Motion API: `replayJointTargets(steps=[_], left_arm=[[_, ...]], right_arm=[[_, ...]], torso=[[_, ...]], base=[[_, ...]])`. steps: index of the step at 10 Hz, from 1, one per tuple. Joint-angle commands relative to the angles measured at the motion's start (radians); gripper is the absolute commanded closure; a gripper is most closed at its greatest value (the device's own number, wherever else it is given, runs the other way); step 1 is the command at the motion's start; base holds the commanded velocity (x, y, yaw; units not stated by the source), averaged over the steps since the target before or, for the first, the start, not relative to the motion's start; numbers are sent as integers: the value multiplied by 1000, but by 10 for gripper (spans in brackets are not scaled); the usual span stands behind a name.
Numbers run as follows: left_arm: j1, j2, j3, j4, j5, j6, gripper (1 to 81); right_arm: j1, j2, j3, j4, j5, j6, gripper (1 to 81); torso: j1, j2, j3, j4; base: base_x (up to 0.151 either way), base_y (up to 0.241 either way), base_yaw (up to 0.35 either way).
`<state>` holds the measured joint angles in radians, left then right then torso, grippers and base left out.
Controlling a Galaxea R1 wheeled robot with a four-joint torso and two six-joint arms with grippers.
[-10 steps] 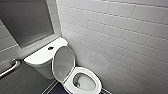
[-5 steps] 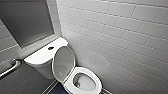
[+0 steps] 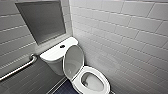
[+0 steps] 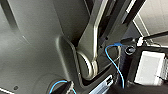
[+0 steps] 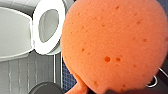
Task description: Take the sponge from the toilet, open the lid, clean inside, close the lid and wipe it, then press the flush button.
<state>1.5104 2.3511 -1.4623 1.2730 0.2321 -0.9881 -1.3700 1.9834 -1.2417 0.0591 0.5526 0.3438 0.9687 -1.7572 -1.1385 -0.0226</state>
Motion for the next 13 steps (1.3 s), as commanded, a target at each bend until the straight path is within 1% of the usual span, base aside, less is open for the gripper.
replayJointTargets(steps=[1, 2, 3, 4, 5, 7, 9, 11, 13], left_arm=[[9, -12, 30, 8, 23, 8, 10], [21, 2, 14, 6, 21, 8, 10], [37, 25, -22, 6, 18, 8, 10], [47, 54, -68, 5, 18, 8, 10], [57, 82, -104, 5, 18, 8, 10], [72, 122, -153, 2, 18, 8, 10], [77, 151, -196, -4, 18, 5, 10], [77, 171, -230, -4, 18, 5, 10], [77, 183, -246, -3, 18, 3, 10]], right_arm=[[200, -78, 50, -15, -144, 72, 811], [272, -78, 50, -15, -195, 92, 811], [341, -62, 39, -19, -243, 110, 811], [396, -42, 13, -19, -285, 110, 811], [448, -26, -13, -18, -321, 112, 811], [554, -1, -70, 10, -410, 113, 811], [627, 36, -108, 27, -480, 113, 811], [617, 60, -146, 36, -493, 113, 811], [611, 64, -168, 25, -497, 112, 811]], torso=[[0, 0, 0, 77], [0, 0, 0, 32], [0, 0, 0, 59], [0, 0, 0, 73], [0, 0, 0, 74], [0, 0, 0, 73], [0, 0, 0, 73], [0, 0, 0, 73], [0, 0, 0, 73]], base=[[0, 0, 0], [0, 0, 0], [0, 0, 0], [0, 0, 0], [0, 0, 0], [0, 0, 0], [0, 0, 0], [0, 0, 0], [0, 0, 0]])
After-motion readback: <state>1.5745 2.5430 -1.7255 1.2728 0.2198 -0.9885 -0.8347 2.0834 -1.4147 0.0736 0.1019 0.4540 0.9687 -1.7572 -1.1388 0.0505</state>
